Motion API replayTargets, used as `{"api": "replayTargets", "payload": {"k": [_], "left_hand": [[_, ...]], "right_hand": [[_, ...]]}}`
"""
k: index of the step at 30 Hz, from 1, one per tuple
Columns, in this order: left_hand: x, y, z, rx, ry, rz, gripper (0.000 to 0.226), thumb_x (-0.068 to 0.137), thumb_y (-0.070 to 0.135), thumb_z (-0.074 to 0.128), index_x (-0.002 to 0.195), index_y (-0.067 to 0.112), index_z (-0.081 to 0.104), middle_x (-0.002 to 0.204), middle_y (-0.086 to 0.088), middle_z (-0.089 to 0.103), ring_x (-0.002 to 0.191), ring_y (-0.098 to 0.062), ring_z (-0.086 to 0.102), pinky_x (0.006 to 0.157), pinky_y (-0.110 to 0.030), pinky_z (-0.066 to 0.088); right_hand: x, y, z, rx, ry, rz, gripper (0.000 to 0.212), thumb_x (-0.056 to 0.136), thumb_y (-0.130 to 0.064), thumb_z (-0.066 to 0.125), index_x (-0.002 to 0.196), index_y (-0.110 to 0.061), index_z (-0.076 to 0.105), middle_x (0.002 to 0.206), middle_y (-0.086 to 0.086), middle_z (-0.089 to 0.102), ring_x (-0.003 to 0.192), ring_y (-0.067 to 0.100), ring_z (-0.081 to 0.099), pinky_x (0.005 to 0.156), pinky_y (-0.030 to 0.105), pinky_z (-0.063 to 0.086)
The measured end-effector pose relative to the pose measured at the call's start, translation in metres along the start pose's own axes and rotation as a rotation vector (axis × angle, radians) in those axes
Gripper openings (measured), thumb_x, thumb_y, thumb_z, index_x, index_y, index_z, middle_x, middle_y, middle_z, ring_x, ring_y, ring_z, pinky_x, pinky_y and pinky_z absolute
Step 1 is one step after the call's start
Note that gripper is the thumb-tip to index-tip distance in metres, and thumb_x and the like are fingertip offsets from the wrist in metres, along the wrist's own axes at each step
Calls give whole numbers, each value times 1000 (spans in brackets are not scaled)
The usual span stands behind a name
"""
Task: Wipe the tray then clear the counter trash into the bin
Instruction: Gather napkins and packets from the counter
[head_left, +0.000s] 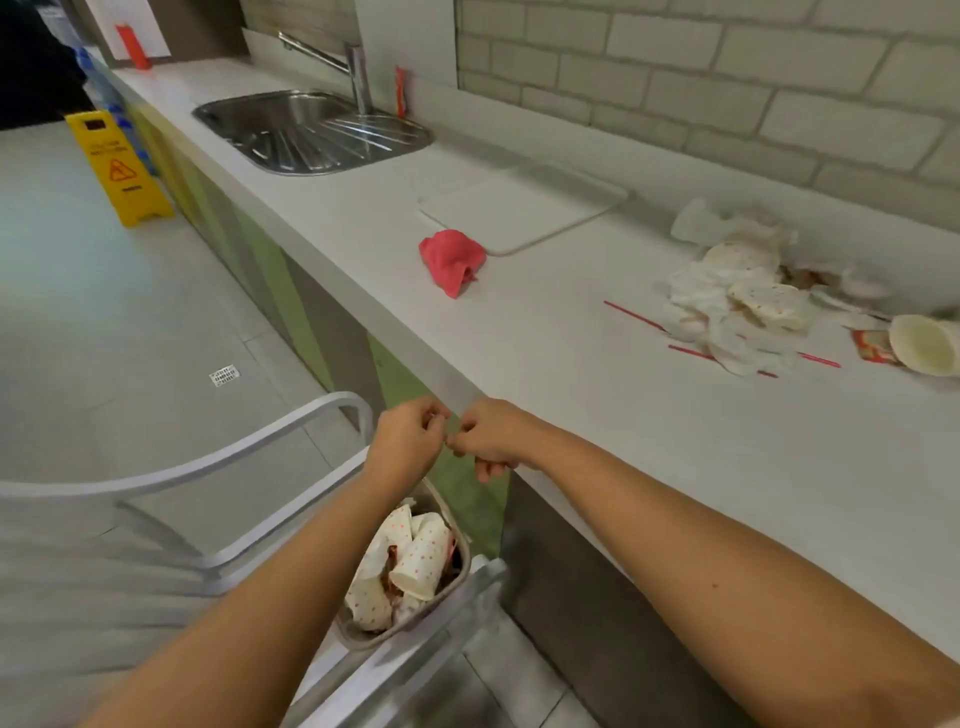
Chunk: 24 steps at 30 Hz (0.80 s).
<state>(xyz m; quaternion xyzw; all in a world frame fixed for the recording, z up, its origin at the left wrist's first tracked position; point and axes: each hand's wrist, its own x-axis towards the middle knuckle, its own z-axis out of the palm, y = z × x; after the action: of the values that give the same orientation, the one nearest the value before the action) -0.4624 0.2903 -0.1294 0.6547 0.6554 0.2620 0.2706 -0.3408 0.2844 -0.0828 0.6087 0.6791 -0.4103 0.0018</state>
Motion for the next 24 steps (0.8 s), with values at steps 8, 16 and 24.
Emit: {"api": "replayTargets", "payload": {"k": [8,16,24], "left_hand": [[2,110,57,-150,-14,258,20,92,12,46,106,11,60,76,2,59,62,-8,54,56,-15,39],[-20,212,156,-144,-208,398,23,93,16,49,115,14,55,95,1,53,82,-14,53,73,-22,38],[-45,299,245,-73,-364,537,27,91,12,51,118,13,54,118,-5,49,86,-11,47,75,-17,34]], "right_hand": [[-57,73,-63,44,238,119,24,91,-20,48,68,-15,56,55,2,54,50,13,48,55,23,41],[-122,206,-106,61,399,341,23,90,-21,51,68,-17,51,65,0,55,63,19,55,66,28,44],[-177,325,-138,56,540,519,17,91,-26,53,101,-15,61,109,2,60,91,20,55,73,29,44]]}}
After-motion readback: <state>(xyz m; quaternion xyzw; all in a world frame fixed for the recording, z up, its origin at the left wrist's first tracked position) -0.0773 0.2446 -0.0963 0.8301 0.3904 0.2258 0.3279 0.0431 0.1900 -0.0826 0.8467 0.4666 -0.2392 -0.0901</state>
